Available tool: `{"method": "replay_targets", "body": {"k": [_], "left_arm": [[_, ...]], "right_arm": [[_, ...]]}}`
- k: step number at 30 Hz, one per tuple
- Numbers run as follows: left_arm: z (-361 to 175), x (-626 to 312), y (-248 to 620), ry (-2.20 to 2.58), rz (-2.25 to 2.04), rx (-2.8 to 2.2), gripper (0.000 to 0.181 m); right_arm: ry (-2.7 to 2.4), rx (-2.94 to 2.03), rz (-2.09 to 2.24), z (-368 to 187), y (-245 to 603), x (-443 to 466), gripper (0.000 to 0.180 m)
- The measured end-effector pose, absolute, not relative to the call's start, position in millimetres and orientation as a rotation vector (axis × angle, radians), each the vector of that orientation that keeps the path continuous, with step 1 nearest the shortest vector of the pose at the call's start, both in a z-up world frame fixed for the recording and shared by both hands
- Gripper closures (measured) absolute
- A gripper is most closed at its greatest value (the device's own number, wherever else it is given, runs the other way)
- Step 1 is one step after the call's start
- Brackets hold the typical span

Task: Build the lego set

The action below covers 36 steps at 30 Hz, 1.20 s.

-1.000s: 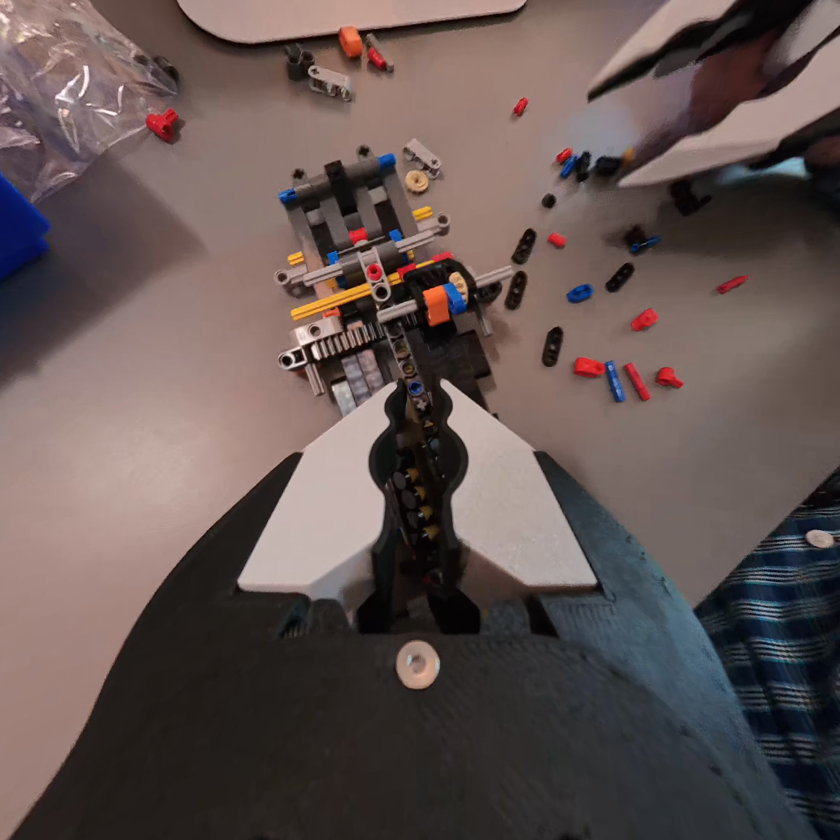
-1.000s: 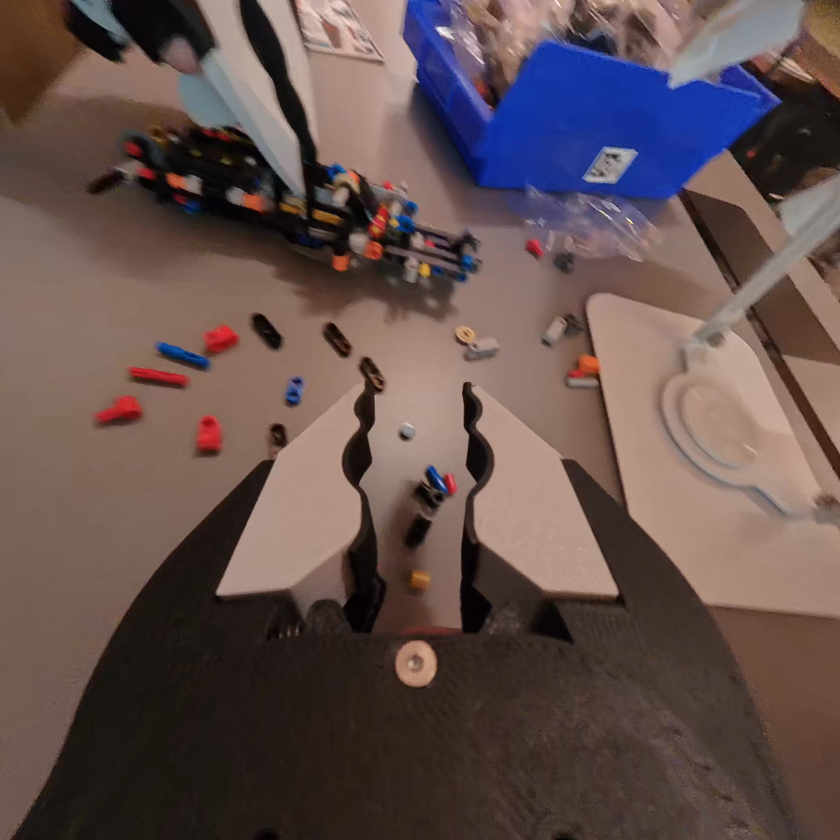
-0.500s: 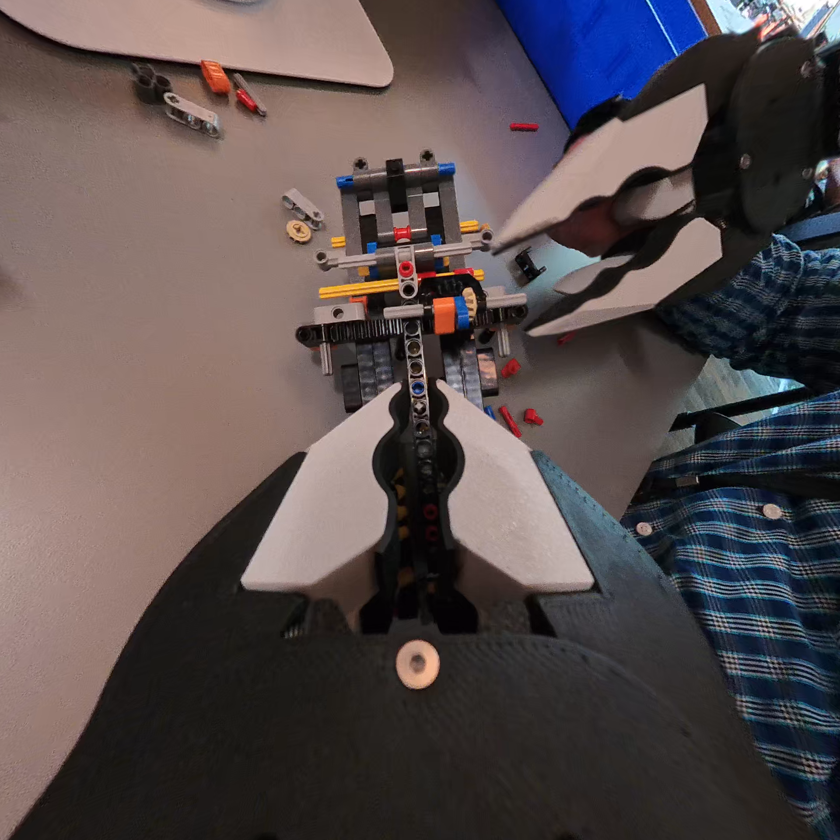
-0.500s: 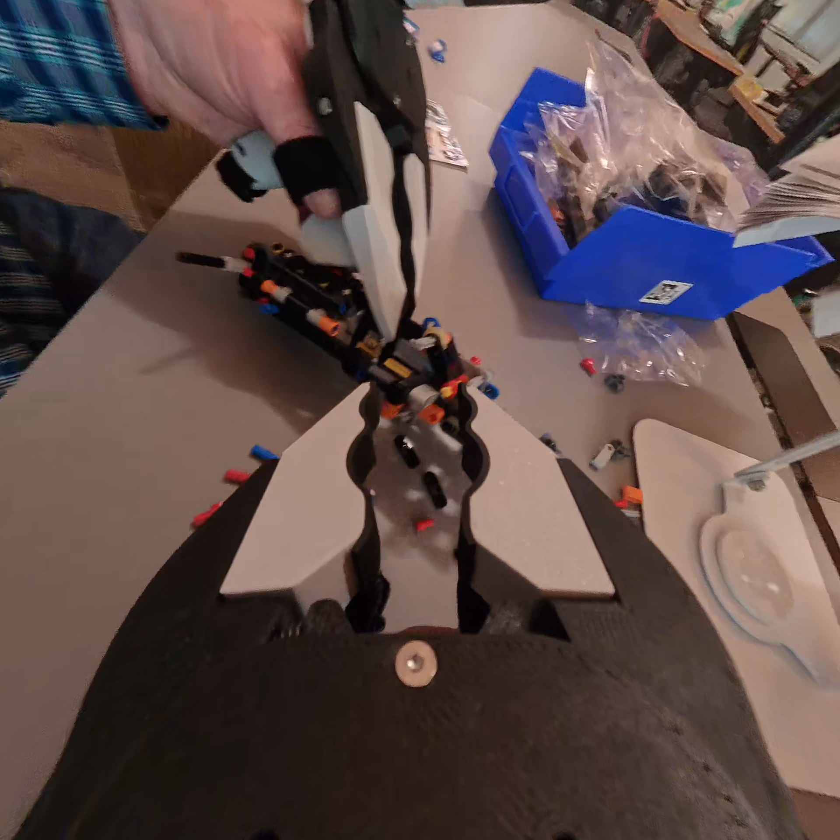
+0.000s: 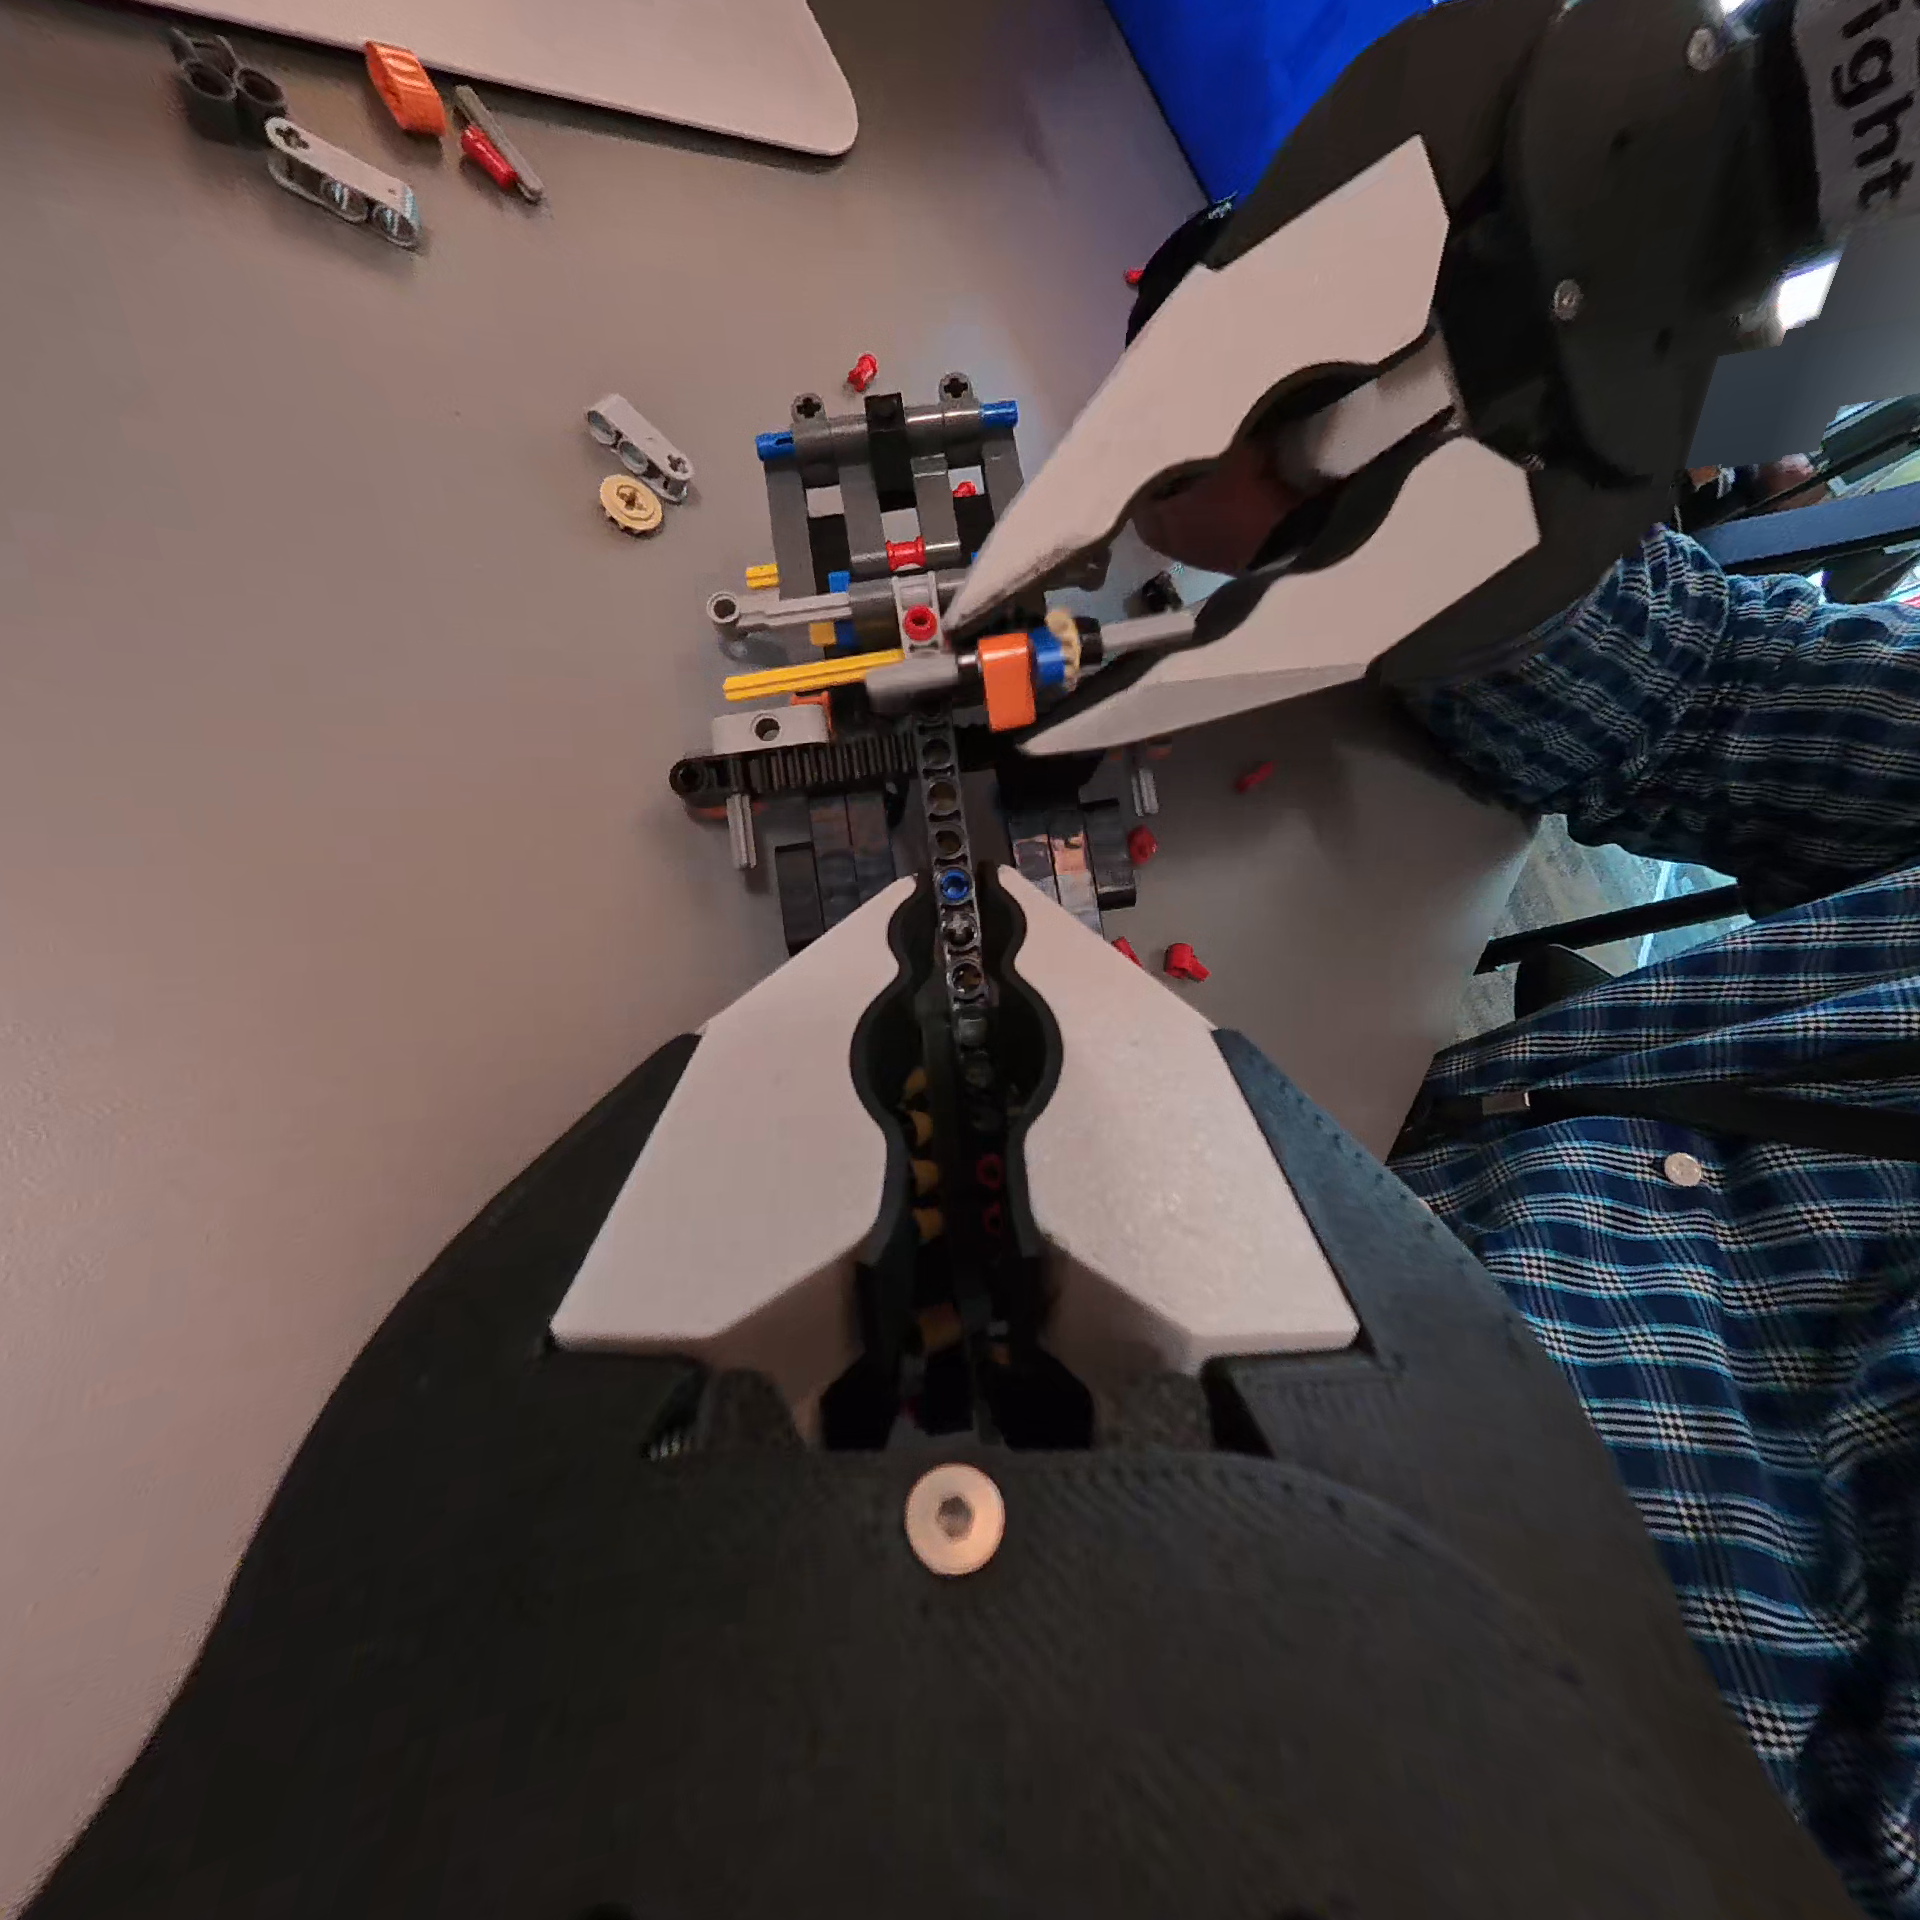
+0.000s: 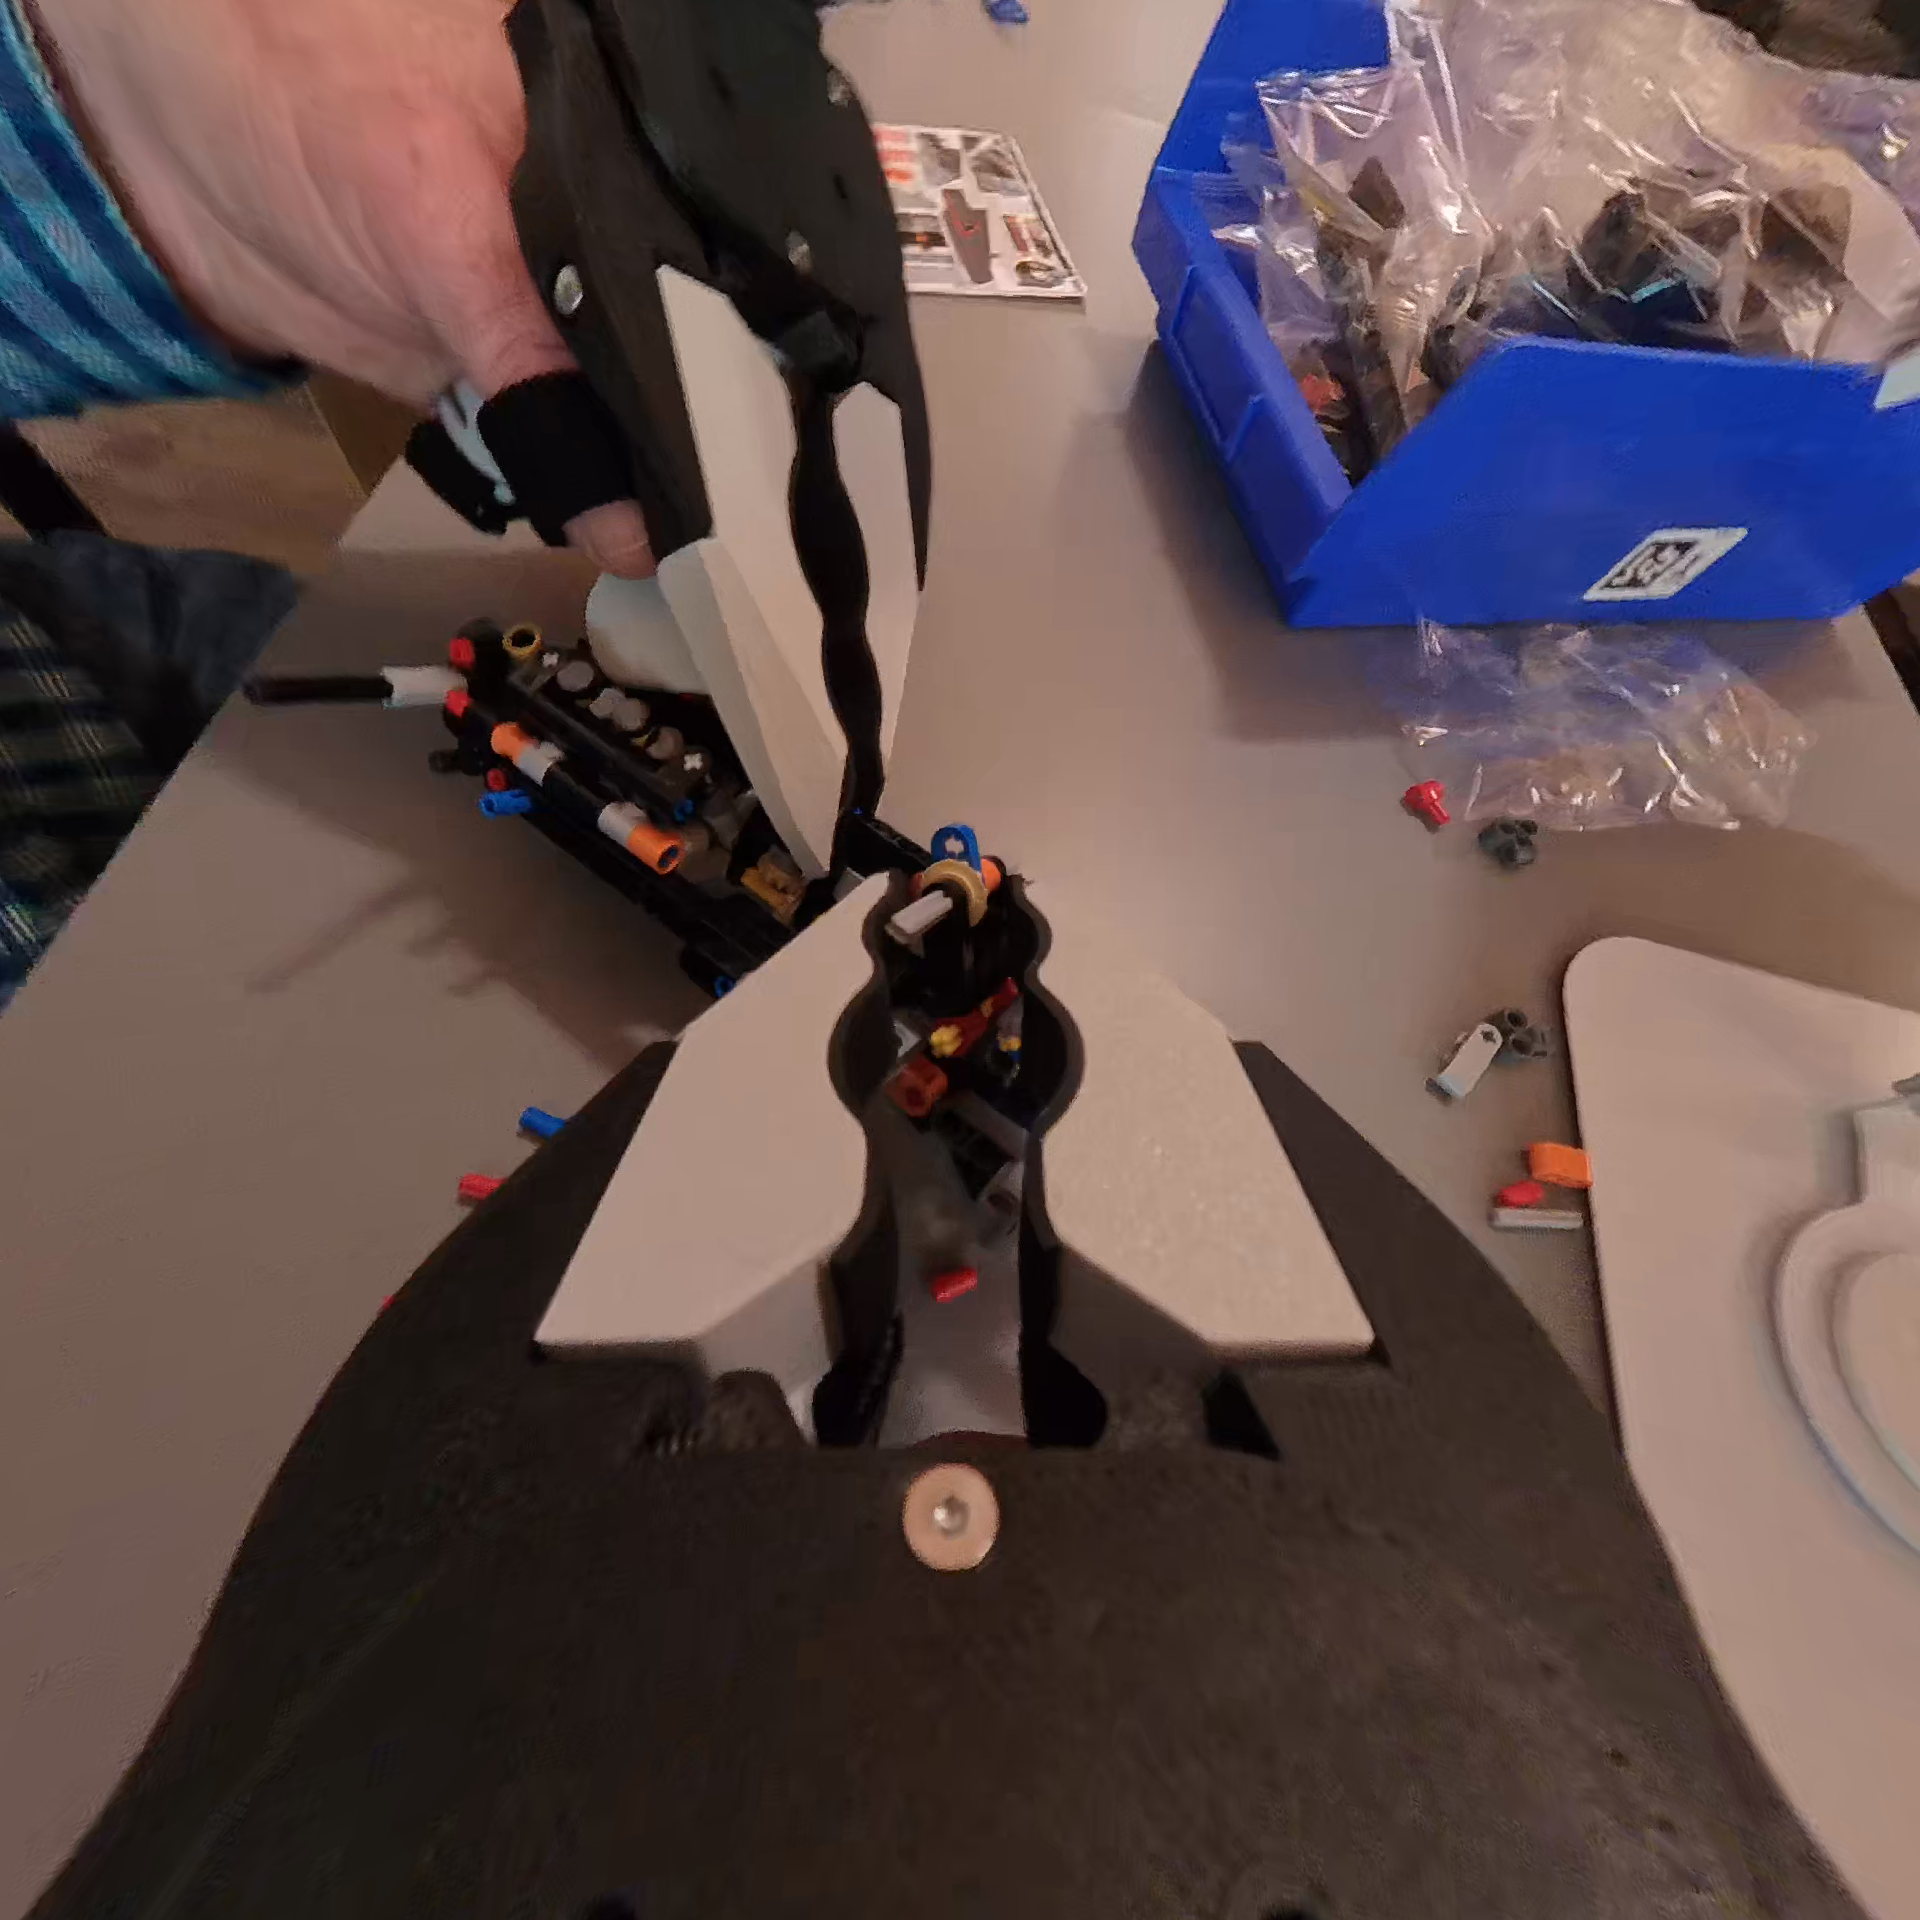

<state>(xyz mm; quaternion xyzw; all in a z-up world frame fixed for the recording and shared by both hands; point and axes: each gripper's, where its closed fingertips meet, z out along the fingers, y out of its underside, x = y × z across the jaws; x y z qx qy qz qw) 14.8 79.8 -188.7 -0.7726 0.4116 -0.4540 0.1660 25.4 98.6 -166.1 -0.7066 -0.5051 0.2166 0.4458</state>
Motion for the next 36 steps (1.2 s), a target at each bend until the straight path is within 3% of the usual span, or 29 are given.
{"method": "replay_targets", "body": {"k": [1,15,27,36], "left_arm": [[-189,15,80,1.172,-1.293,-2.200,0.174],[-191,14,86,1.156,-1.272,-2.198,0.174],[-191,10,87,1.198,-1.250,-2.215,0.174],[-189,13,88,1.244,-1.313,-2.247,0.174]], "right_arm": [[-1.217,-1.767,0.562,-165,100,26,0.165],[-1.008,-1.868,0.752,-163,107,36,0.161],[-1.162,-1.797,0.486,-156,108,42,0.146],[-1.466,-1.644,0.349,-143,93,19,0.148]]}}
